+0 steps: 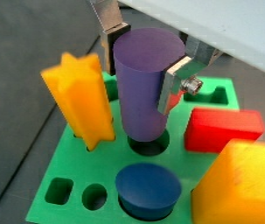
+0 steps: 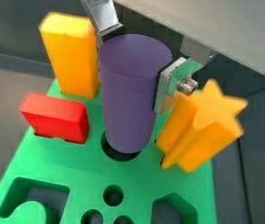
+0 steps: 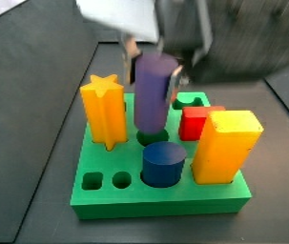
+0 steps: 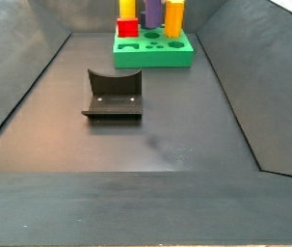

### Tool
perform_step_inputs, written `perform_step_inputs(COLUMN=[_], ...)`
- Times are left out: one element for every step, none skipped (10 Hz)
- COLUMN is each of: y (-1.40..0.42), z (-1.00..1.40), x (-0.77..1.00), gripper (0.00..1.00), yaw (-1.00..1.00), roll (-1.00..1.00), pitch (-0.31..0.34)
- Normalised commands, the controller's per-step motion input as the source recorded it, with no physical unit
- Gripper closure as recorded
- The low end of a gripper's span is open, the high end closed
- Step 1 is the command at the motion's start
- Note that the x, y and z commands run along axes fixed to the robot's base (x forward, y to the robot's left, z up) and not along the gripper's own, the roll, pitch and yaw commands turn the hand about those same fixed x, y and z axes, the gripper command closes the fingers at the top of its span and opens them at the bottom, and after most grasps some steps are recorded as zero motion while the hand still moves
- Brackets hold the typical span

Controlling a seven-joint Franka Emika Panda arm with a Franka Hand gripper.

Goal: Pick up the round object. Move up. Place the round object on the fixture. Regrasp the round object. Move to above the board. Insert the round object.
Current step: Insert the round object.

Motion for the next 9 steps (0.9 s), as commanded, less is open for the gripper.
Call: perform_step_inputs(y=[0.00, 0.00, 0.00, 0.00, 0.00, -0.02, -0.05, -0.02, 0.00], z=[-0.55, -0.52, -0.48, -0.47, -0.46, -0.49, -0.49, -0.54, -0.64], x=[0.00, 0.00, 0.09, 0.16, 0.25, 0.27, 0.32, 0.22, 0.03], gripper=[1.00, 1.00, 1.00, 1.00, 1.00, 1.00, 1.00, 1.00, 1.00], yaw=[-0.18, -0.15, -0.06, -0.05, -0.08, -0.09, -0.11, -0.13, -0.09], roll=[-0.04, -0.12, -0.16, -0.17, -0.13, -0.12, -0.10, -0.07, 0.00], pitch=[0.031, 0.000, 0.000, 0.000, 0.000, 0.000, 0.000, 0.000, 0.000])
